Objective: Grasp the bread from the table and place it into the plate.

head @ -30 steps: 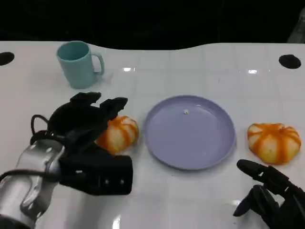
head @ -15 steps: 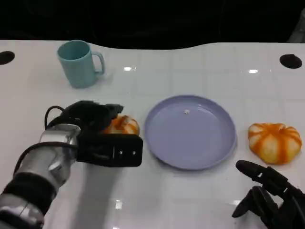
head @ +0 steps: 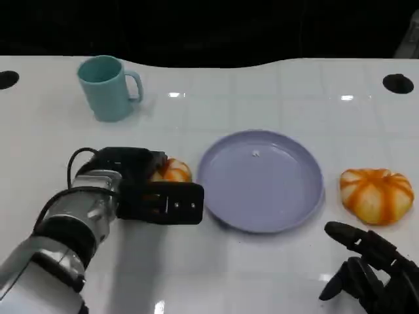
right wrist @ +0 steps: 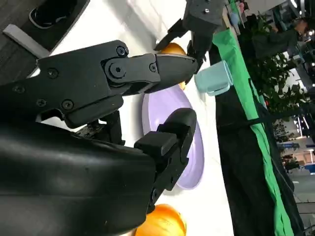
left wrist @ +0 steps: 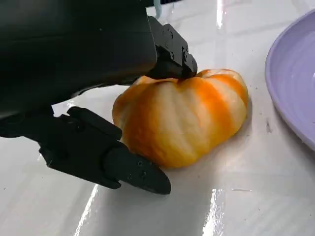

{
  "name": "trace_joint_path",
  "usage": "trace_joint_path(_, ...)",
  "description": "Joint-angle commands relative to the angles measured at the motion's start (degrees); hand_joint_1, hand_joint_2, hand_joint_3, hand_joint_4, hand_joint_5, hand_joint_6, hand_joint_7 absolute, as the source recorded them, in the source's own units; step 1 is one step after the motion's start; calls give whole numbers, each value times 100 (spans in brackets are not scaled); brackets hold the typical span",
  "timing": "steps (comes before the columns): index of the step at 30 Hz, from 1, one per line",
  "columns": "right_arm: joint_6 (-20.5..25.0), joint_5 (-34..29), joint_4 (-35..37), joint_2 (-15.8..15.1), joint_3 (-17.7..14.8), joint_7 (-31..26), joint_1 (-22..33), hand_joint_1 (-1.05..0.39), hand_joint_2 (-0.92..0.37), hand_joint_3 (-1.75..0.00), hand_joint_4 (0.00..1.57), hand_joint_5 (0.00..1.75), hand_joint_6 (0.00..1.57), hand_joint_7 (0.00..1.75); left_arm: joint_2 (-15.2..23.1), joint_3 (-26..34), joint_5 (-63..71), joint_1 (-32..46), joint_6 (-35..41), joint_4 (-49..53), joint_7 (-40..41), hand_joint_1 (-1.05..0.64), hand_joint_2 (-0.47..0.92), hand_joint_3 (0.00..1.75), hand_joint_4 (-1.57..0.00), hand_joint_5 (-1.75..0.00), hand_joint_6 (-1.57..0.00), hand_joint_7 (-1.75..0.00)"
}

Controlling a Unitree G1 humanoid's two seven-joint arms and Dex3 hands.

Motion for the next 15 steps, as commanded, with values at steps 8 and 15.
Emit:
trace_joint_path(8, -77, -8, -78, -107, -22, 38, 80, -76, -92, -31, 63, 150, 91, 48, -9, 128, -427, -2, -339, 420, 1160, -26, 92, 8, -72, -170, -68, -141)
trace_joint_path(15, 9, 30, -85, -147, -44, 43, 68, -75, -92, -32, 62, 150, 91, 48, 36, 530, -859, 9, -633, 196, 1736, -15, 91, 32, -76, -175, -53, -174)
